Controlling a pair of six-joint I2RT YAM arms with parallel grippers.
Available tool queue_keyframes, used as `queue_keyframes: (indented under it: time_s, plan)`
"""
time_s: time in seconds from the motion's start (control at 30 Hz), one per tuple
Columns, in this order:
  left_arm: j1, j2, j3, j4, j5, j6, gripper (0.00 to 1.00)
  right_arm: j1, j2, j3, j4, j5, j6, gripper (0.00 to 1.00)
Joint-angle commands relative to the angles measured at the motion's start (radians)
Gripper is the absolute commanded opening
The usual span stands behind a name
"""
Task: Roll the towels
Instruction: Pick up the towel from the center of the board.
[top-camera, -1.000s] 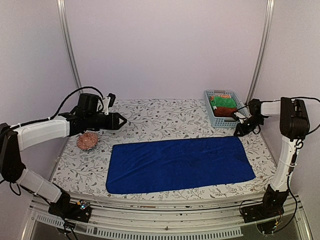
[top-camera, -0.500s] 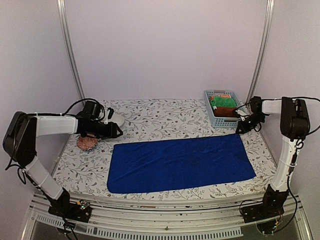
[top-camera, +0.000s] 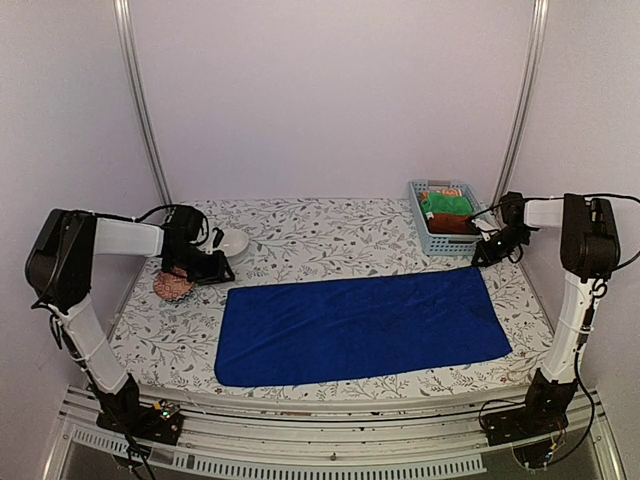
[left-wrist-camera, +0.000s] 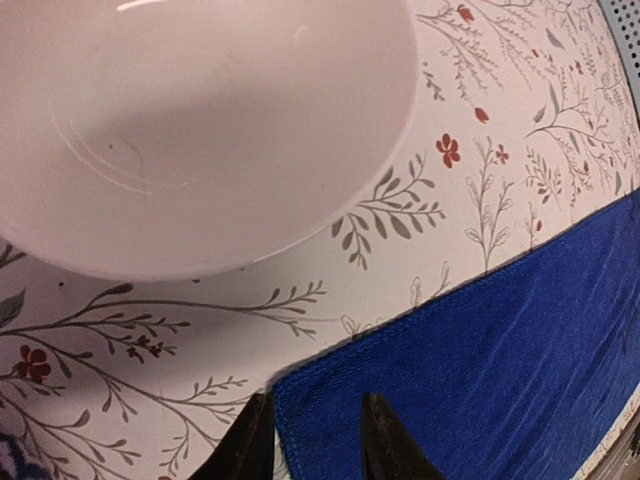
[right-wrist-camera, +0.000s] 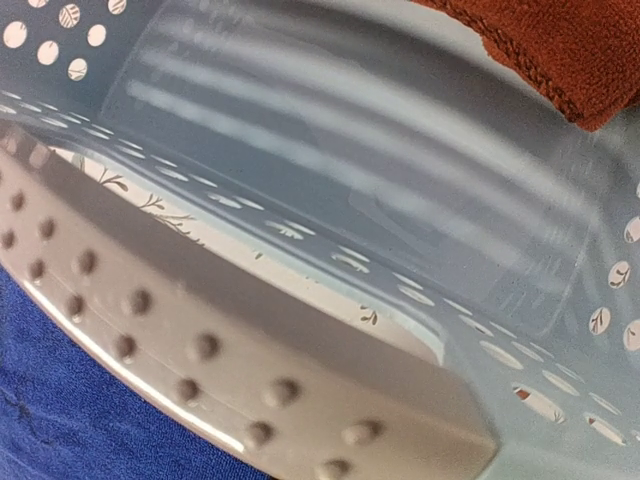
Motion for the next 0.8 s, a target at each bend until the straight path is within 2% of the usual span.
queue_keyframes:
  time_s: [0.0, 0.2, 0.43, 0.77]
  plan:
    - [0.018, 0.046, 0.045, -0.101, -0.018, 0.038, 0.3, -0.007, -0.023, 0.021, 0.006, -0.007, 0.014, 0.03]
    - [0.019, 0.073, 0.062, -0.118, -0.035, 0.044, 0.35, -0.007, -0.023, 0.018, 0.004, -0.01, 0.014, 0.03]
    - [0.006, 0.09, 0.067, -0.128, -0.053, 0.044, 0.27, -0.007, -0.019, 0.018, 0.001, -0.013, 0.011, 0.03]
    - [-0.068, 0.149, 0.139, -0.219, -0.198, 0.061, 0.27, -0.007, -0.015, 0.018, -0.001, -0.017, 0.008, 0.03]
